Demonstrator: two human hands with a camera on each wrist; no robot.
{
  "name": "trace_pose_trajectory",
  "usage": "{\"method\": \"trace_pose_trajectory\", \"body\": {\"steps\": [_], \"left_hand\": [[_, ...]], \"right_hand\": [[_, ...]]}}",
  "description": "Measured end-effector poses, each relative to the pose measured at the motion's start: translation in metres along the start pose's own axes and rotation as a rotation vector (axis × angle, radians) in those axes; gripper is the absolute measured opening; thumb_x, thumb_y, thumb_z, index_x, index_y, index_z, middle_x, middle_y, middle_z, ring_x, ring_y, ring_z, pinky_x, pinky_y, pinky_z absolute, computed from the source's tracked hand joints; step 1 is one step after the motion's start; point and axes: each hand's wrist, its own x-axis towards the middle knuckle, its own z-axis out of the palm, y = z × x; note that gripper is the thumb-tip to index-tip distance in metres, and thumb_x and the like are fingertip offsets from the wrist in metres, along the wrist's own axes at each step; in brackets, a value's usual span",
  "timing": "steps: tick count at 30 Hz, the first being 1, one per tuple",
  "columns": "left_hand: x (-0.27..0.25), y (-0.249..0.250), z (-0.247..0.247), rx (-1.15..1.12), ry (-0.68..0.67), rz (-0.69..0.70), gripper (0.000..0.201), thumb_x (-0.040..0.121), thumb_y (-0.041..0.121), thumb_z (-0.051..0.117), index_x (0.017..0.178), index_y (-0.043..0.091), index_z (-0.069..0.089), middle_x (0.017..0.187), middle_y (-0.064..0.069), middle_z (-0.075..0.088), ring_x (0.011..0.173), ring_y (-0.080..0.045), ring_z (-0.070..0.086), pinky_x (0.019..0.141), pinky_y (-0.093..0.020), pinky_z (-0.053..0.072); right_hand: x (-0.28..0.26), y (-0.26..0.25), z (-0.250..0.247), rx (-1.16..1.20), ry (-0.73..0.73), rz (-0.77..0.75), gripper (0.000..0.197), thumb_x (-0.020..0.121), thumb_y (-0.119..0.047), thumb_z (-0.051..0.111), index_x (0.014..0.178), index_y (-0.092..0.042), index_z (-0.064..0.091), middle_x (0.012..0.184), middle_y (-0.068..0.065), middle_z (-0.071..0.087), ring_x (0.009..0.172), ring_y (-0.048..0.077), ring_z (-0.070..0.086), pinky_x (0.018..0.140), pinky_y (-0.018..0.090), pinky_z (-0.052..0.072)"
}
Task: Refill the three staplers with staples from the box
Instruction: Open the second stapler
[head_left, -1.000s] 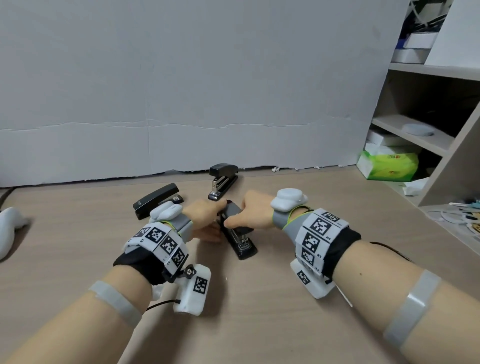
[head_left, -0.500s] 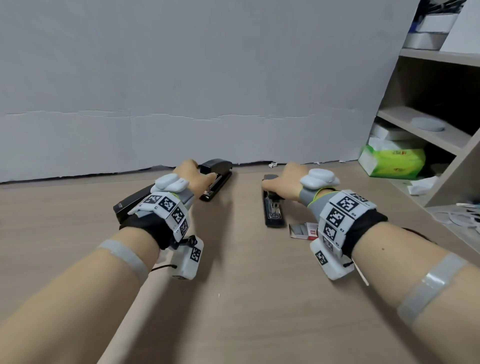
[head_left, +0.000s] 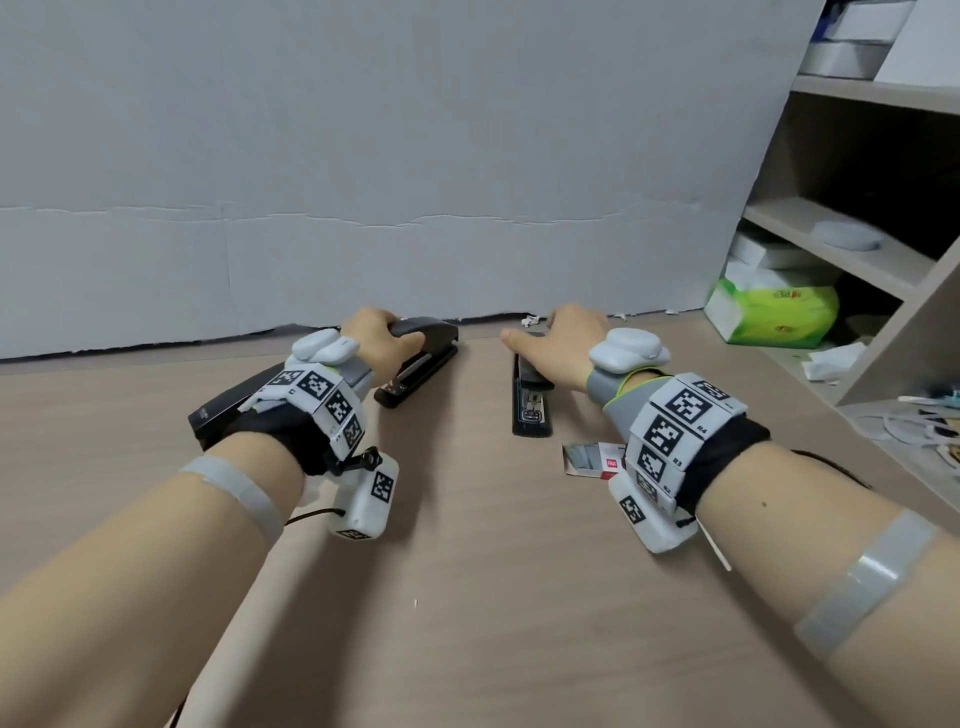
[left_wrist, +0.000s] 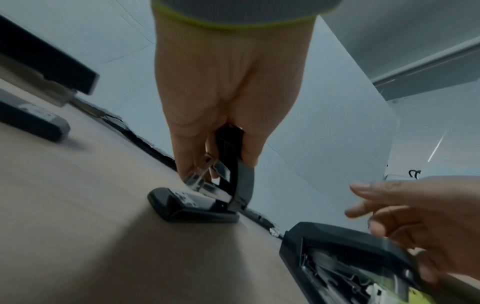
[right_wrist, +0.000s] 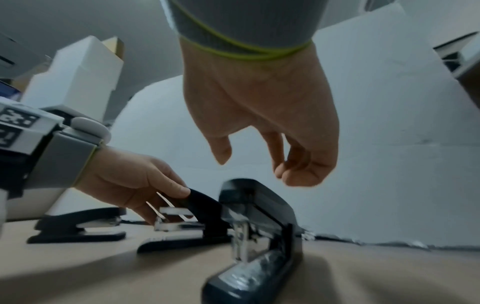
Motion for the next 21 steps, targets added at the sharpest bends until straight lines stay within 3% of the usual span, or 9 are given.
{"method": "trace_pose_trajectory", "body": {"steps": [2,4,7,10,13,17,19,21], "left_hand": [[-0.005,-0.005,-0.003,-0.063,-0.065,0.030,0.016,0.086,0.030,0.066,0.087,0.014,0.068,0.066,-0.003,0.057,0.064,-0.025,0.053,0.064,-0.032,0.045],[-0.015,-0.011,-0.009,-0.188,-0.175,0.052,0.016,0.084,0.026,0.070,0.095,0.014,0.071,0.075,-0.010,0.062,0.068,-0.024,0.056,0.072,-0.039,0.054],[-0.039,-0.019,-0.020,-0.352,-0.405,0.102,0.017,0.085,0.019,0.072,0.101,0.013,0.071,0.092,-0.016,0.068,0.085,-0.024,0.061,0.093,-0.051,0.054],[-0.064,-0.021,-0.026,-0.404,-0.558,0.151,0.024,0.088,0.009,0.069,0.110,0.004,0.067,0.093,-0.011,0.064,0.086,-0.018,0.060,0.091,-0.039,0.053],[-0.082,-0.025,-0.031,-0.337,-0.517,0.190,0.027,0.082,0.016,0.077,0.106,0.008,0.068,0.088,-0.008,0.069,0.079,-0.015,0.062,0.084,-0.033,0.052],[-0.092,-0.045,-0.028,-0.179,-0.420,0.164,0.045,0.072,0.015,0.083,0.114,0.018,0.066,0.103,0.001,0.074,0.092,-0.016,0.070,0.090,-0.034,0.055],[-0.094,-0.049,-0.023,-0.122,-0.417,0.165,0.041,0.071,0.017,0.083,0.109,0.020,0.069,0.098,0.003,0.075,0.093,-0.017,0.071,0.092,-0.039,0.055],[-0.095,-0.049,-0.021,-0.072,-0.405,0.159,0.034,0.070,0.020,0.083,0.102,0.020,0.072,0.093,0.002,0.076,0.090,-0.019,0.072,0.091,-0.041,0.055]], "right_hand": [[-0.007,-0.011,-0.003,0.066,0.094,-0.068,0.034,0.081,-0.047,0.059,0.093,-0.016,0.063,0.110,0.013,0.059,0.101,0.036,0.053,0.079,0.036,0.045],[-0.018,-0.024,-0.007,0.136,0.115,-0.159,0.034,0.080,-0.033,0.059,0.111,-0.019,0.063,0.120,0.010,0.055,0.113,0.033,0.051,0.094,0.038,0.044],[-0.039,-0.044,-0.009,0.149,-0.006,-0.316,0.033,0.077,-0.027,0.063,0.110,-0.024,0.066,0.114,0.001,0.063,0.107,0.024,0.058,0.085,0.029,0.045],[-0.063,-0.053,0.001,0.067,-0.250,-0.447,0.040,0.078,-0.034,0.070,0.116,-0.024,0.065,0.110,-0.005,0.067,0.101,0.017,0.063,0.082,0.027,0.048],[-0.076,-0.052,0.014,0.093,-0.368,-0.480,0.043,0.077,-0.031,0.074,0.118,-0.024,0.064,0.098,-0.009,0.066,0.091,0.018,0.066,0.083,0.030,0.053],[-0.079,-0.050,0.021,0.110,-0.322,-0.477,0.043,0.079,-0.021,0.073,0.120,-0.024,0.064,0.096,-0.007,0.063,0.087,0.019,0.064,0.078,0.027,0.050],[-0.080,-0.053,0.024,0.115,-0.349,-0.475,0.052,0.080,-0.022,0.073,0.129,-0.025,0.059,0.098,-0.004,0.064,0.089,0.021,0.063,0.080,0.028,0.049],[-0.081,-0.056,0.029,0.103,-0.382,-0.483,0.049,0.079,-0.025,0.074,0.126,-0.027,0.059,0.097,-0.001,0.067,0.087,0.023,0.064,0.080,0.032,0.051]]}}
